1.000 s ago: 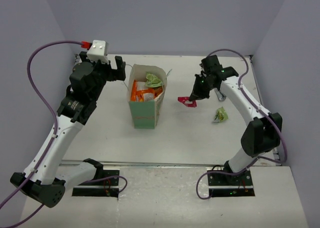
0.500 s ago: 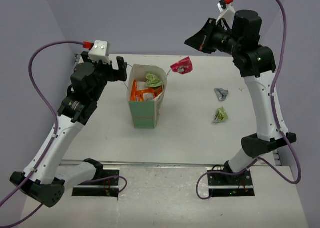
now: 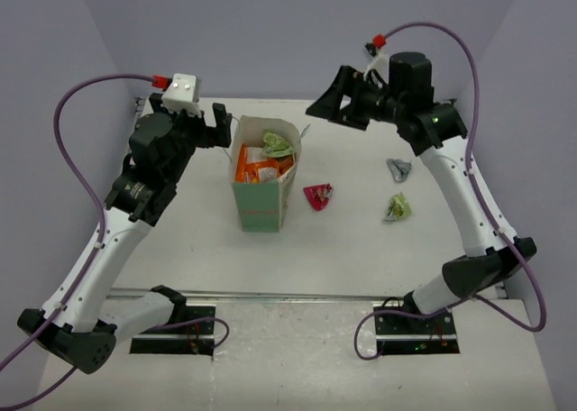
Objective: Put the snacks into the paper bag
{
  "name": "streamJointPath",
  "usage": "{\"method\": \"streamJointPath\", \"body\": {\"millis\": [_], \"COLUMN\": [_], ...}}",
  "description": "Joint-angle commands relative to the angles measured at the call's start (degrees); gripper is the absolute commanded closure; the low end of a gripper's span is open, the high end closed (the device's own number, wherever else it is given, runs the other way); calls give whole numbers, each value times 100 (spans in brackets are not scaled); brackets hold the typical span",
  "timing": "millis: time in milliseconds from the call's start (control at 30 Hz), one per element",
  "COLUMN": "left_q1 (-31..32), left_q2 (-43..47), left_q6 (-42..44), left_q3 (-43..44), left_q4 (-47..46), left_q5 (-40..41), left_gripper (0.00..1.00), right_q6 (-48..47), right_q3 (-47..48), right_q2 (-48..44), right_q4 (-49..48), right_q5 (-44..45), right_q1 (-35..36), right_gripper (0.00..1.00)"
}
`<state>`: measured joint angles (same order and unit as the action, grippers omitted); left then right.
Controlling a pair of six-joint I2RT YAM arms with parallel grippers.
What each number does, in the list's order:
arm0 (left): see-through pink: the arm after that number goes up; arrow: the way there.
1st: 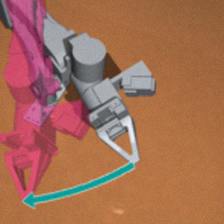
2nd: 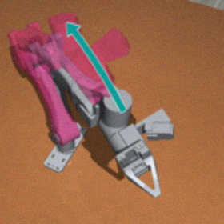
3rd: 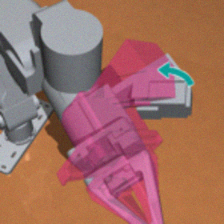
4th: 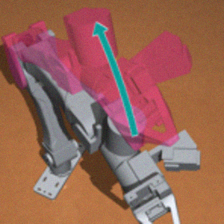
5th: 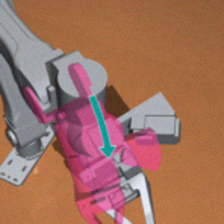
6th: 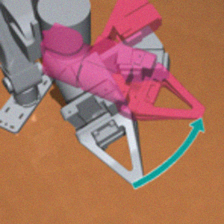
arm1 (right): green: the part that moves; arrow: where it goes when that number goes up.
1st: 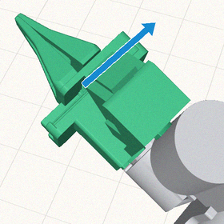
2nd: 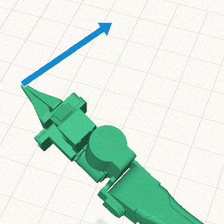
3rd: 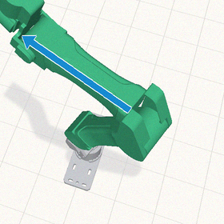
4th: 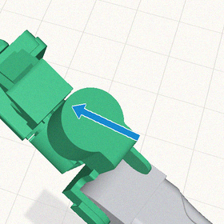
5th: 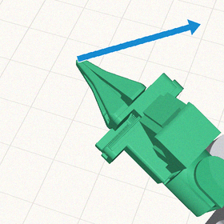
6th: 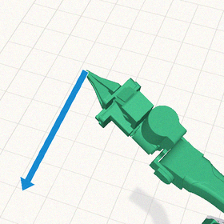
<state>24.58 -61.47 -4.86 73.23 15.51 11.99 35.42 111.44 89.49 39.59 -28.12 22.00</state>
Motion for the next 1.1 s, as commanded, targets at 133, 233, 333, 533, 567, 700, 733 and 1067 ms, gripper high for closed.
{"method": "streamJointPath", "body": {"millis": [133,233,333,533,567,700,733,1067], "left_q1": [47,56,91,117,117,117,117,109], "left_q2": [83,65,48,56,74,127,135,13], "left_q6": [29,20,20,47,56,91,108,187], "left_q3": [24,33,33,51,60,51,42,130], "left_q4": [-101,-109,-109,-74,-57,-4,-4,-30], "left_q5": [-12,-39,-39,5,23,119,128,137], "left_gripper": [0,0,0,0,0,0,0,0], "right_q6": [1045,1326,1415,968,915,765,800,1107], "right_q3": [-2669,-3154,-3208,-2918,-2839,-2593,-2549,-2153], "right_q2": [-968,-1004,-566,744,867,1368,1552,2388], "right_q4": [67,101,328,461,453,444,514,673], "right_q5": [1483,1932,1854,1712,1748,1871,1898,2434], "right_q1": [-117,-143,-178,-170,-170,-170,-170,-126], "right_gripper": [14,9,1,1,1,1,1,1]}}
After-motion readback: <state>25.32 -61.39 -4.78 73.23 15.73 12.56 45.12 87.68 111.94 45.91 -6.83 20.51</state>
